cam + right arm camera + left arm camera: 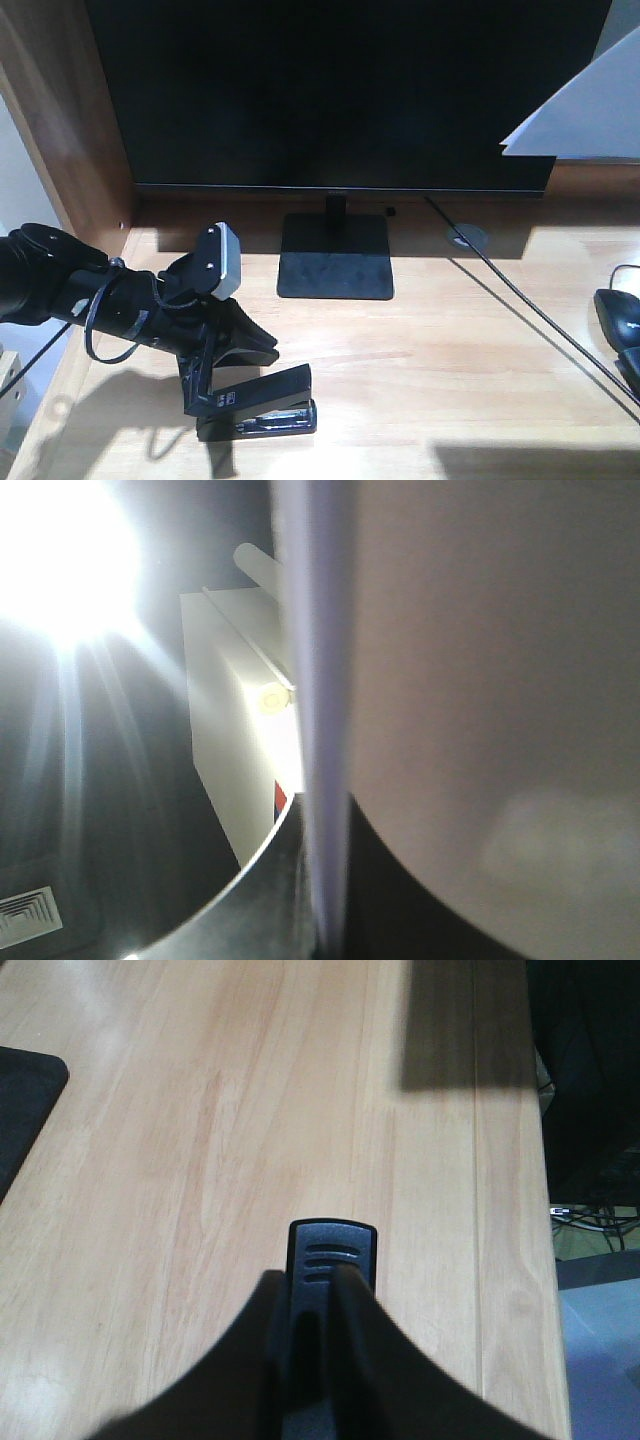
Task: Grab stapler and paper to desk for stapling
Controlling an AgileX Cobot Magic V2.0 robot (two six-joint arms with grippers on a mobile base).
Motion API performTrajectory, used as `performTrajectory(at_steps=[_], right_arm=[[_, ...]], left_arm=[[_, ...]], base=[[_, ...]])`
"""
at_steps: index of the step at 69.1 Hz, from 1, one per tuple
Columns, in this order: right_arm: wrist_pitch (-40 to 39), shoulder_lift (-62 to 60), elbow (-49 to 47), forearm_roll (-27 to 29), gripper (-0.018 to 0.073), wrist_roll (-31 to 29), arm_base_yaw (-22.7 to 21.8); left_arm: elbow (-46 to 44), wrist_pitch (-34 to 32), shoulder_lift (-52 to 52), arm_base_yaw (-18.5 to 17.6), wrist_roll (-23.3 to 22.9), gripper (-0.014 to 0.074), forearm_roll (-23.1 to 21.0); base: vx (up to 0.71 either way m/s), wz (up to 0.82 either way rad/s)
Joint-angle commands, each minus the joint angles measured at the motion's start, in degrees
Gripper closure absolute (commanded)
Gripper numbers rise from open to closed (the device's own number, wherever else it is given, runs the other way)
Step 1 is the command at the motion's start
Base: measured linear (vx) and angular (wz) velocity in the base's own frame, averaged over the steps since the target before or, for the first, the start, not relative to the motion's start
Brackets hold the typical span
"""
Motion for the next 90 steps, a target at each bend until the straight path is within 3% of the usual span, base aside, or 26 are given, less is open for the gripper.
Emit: performTrajectory(at_steps=[1,30,90], right_arm=[[-1.8,0.5,-1.4,-1.1,0.0565,-0.7,-0.3],[-1.8,0.5,-1.4,-1.1,0.0565,-0.7,-0.3],[-1.8,0.5,-1.4,-1.1,0.0565,-0.7,-0.3]], left_arm=[[-1.4,2.3,-2.8,-0.2,-0.7,0.0606,-3.0],[-1.4,1.4,-1.7,-1.2,0.4,0.0604,-5.1],[-1.4,-0.8,3.4,-1.5,1.3,0.0603,-4.9]], base=[[0.00,0.00],[0.00,0.00],[0.00,0.00]])
